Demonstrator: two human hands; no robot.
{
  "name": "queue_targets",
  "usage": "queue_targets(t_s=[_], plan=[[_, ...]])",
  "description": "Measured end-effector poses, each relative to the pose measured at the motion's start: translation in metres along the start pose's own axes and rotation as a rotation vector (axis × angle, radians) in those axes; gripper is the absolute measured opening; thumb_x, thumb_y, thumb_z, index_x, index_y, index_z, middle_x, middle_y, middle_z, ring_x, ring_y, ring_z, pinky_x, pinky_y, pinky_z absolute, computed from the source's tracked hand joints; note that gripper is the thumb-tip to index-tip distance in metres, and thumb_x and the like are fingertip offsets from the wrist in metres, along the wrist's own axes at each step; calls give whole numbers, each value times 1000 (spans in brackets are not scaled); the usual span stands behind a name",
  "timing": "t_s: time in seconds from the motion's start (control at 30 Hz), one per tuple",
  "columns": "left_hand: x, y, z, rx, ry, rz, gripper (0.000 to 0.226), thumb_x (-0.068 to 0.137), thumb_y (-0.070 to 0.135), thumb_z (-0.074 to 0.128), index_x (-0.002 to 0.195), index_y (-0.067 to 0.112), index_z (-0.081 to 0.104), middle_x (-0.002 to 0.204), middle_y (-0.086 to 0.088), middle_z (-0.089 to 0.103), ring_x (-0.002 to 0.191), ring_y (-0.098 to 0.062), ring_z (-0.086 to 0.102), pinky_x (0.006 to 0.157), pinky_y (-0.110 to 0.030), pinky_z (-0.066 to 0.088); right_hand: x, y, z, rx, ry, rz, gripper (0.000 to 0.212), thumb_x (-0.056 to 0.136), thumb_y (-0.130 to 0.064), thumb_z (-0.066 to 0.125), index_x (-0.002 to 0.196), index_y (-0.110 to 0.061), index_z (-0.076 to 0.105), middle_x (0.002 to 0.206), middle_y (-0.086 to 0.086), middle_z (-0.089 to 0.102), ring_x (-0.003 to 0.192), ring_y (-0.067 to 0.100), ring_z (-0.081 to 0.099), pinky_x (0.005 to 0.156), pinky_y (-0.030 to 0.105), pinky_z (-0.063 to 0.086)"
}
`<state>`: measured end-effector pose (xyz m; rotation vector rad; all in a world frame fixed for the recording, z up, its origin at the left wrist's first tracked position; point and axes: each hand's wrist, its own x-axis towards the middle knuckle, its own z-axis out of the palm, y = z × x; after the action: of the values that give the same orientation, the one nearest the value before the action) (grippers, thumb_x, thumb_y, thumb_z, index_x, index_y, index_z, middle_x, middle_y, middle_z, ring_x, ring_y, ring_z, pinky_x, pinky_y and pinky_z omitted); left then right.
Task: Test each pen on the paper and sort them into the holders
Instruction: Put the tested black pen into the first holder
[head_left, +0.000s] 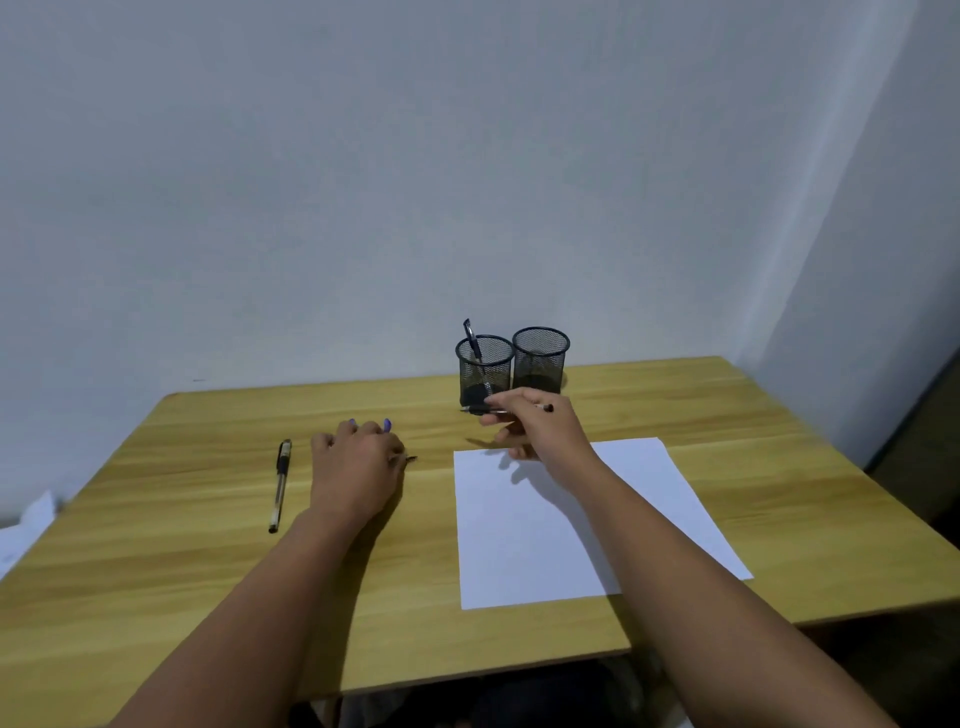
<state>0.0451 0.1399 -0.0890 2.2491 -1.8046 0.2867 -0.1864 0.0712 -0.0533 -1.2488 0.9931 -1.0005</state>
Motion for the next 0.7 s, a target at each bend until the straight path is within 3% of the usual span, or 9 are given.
queue_targets(t_s=[0.13,0.27,0.5,0.7], plan=[[-4,7,-9,-374,70,12,16,94,30,58,102,31,72,98,14,71,91,-12,63,77,-34,51,-6,3,-5,-50,-47,-14,14,98,-18,75,102,-5,77,97,15,82,60,10,65,52,21,52],[1,14,-27,-769,-69,-1,17,96,12,65,104,22,76,97,9,73,89,-3,65,73,-15,46,-10,0,-7,-68,-30,-34,21,93,-24,82,100,-4,80,89,9,83,61,10,63,52,20,49],[-2,25,-48,-867,-64,7,19,95,11,66,100,25,78,83,17,71,70,7,60,61,-8,40,-26,-13,-11,-67,-71,-62,16,93,-26,82,96,-10,80,91,9,84,61,8,63,55,21,47],[-4,34,-71,-1034,-103,-17,15,93,9,69,101,17,79,82,4,76,70,0,63,71,-20,49,-39,-28,-18,3,-112,-31,13,92,-24,83,99,-12,82,96,10,83,63,8,63,57,21,48]])
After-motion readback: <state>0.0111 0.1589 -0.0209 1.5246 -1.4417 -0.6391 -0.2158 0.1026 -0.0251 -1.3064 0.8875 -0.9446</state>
